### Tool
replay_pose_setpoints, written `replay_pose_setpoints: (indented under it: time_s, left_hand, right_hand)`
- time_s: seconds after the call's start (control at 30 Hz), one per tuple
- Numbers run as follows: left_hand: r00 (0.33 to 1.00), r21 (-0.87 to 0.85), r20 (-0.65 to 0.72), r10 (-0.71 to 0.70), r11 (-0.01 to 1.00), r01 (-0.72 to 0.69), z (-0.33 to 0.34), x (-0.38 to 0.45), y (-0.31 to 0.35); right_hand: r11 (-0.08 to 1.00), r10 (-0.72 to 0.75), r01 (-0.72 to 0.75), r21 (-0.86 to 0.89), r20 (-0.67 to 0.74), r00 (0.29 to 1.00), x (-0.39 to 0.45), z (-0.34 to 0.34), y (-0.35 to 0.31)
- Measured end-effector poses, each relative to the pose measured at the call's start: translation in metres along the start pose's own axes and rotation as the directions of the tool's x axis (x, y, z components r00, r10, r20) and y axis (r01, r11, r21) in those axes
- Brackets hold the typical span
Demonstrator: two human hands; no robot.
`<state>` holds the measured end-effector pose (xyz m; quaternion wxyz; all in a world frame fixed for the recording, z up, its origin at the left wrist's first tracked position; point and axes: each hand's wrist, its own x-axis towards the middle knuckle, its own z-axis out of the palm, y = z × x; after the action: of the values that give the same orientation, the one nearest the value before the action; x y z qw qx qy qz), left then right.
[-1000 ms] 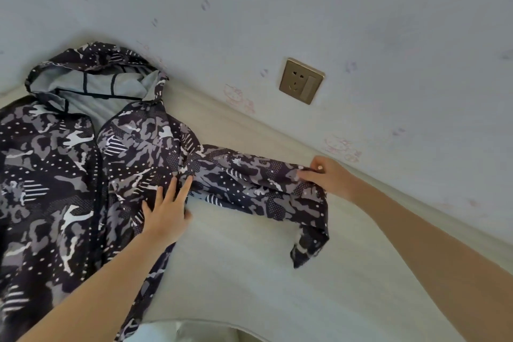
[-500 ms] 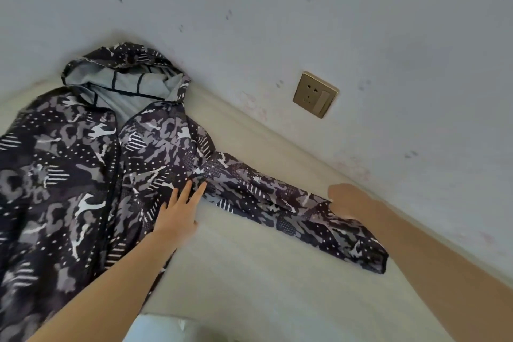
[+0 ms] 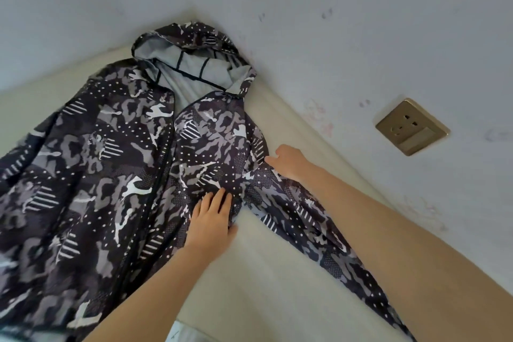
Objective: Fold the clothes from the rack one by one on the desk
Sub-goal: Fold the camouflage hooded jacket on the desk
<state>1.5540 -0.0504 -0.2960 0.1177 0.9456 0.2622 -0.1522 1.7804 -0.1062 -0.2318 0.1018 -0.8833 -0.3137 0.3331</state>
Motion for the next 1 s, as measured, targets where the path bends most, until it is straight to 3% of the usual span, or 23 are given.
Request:
replay_pose_setpoints:
  time_s: [0.2, 0.37, 0.43, 0.53, 0.67, 0.77, 0.9, 1.0]
  left_hand:
    - [1.000, -0.067, -0.026, 0.002, 0.998, -0.004, 0.004, 0.008, 0.008]
    - [0.998, -0.021, -0.008, 0.068, 0.997, -0.069, 0.001, 0.005, 0.014]
    - [1.000, -0.018, -0.007, 0.031, 0.999, -0.031, 0.000, 0.003, 0.013]
    - [0.994, -0.077, -0.091, -0.057, 0.996, 0.050, -0.003, -0.001, 0.010]
    - [0.987, -0.044, -0.150, -0.056, 0.998, 0.050, -0.003, -0.004, 0.008]
    - [0.988, -0.118, -0.120, -0.097, 0.989, 0.083, -0.011, -0.009, 0.005]
    - [0.976, -0.239, -0.060, -0.210, 0.952, 0.190, -0.031, -0.013, -0.001]
    - [0.965, -0.344, -0.099, -0.241, 0.919, 0.194, -0.040, -0.015, -0.015]
  right_hand:
    - [0.999, 0.027, -0.024, -0.031, 0.081, 0.996, 0.039, 0.021, -0.016]
    - [0.997, 0.068, -0.067, -0.047, 0.011, 0.998, 0.053, 0.012, -0.003]
    - [0.993, 0.114, -0.115, -0.041, -0.016, 0.993, 0.056, 0.006, -0.001]
    - [0.979, 0.193, -0.193, 0.063, 0.010, 0.981, 0.059, 0.002, -0.007]
    - [0.929, 0.266, -0.270, 0.253, 0.050, 0.963, 0.055, -0.001, -0.020]
    - [0.928, 0.232, -0.230, 0.294, 0.027, 0.972, 0.050, -0.005, -0.027]
    - [0.941, 0.173, -0.127, 0.314, -0.124, 0.977, 0.051, -0.010, -0.034]
    - [0.962, 0.115, -0.051, 0.269, -0.227, 0.967, 0.045, -0.014, -0.048]
